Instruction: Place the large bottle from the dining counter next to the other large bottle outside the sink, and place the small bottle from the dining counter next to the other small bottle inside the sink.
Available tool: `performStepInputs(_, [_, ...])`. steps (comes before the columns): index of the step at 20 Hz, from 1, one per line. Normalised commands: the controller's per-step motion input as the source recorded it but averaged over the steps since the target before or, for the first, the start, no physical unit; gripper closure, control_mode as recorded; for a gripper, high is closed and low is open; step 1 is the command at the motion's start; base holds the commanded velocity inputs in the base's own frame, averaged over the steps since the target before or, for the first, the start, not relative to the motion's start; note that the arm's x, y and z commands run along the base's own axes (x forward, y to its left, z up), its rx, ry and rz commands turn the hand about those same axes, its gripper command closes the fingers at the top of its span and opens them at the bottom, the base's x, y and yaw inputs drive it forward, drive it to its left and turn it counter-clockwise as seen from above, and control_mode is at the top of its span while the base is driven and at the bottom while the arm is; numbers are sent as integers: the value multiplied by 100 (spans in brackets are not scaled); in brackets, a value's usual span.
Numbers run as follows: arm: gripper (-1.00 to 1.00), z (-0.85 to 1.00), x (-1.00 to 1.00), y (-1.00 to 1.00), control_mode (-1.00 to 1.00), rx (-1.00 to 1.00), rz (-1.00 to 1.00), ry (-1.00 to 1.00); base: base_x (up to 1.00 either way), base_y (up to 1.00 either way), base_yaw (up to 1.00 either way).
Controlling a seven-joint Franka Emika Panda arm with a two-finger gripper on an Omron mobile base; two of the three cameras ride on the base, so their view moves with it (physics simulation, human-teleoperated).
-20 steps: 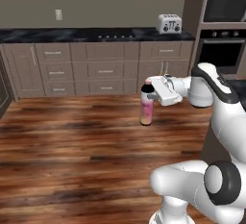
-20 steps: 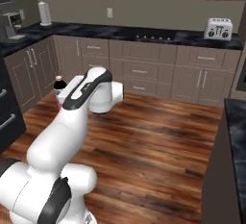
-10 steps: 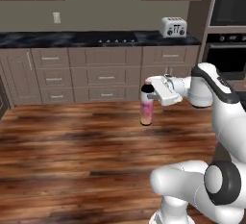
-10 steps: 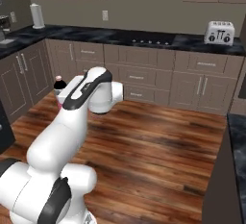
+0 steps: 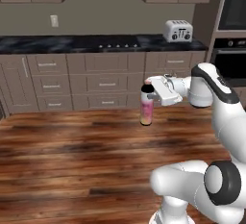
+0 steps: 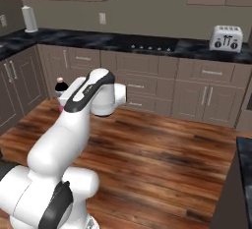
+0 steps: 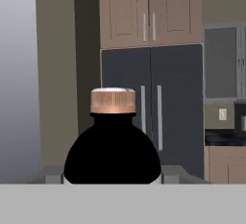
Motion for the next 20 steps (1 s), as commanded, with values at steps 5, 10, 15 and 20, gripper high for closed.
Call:
performStepInputs(5, [100,0,0,0,100,0,0,0,73,6,0])
performStepInputs(10, [100,0,0,0,100,0,0,0,69,7,0])
performStepInputs(15, [100,0,0,0,100,0,0,0,55,8,0])
performStepInputs(20, [100,0,0,0,100,0,0,0,37,2,0])
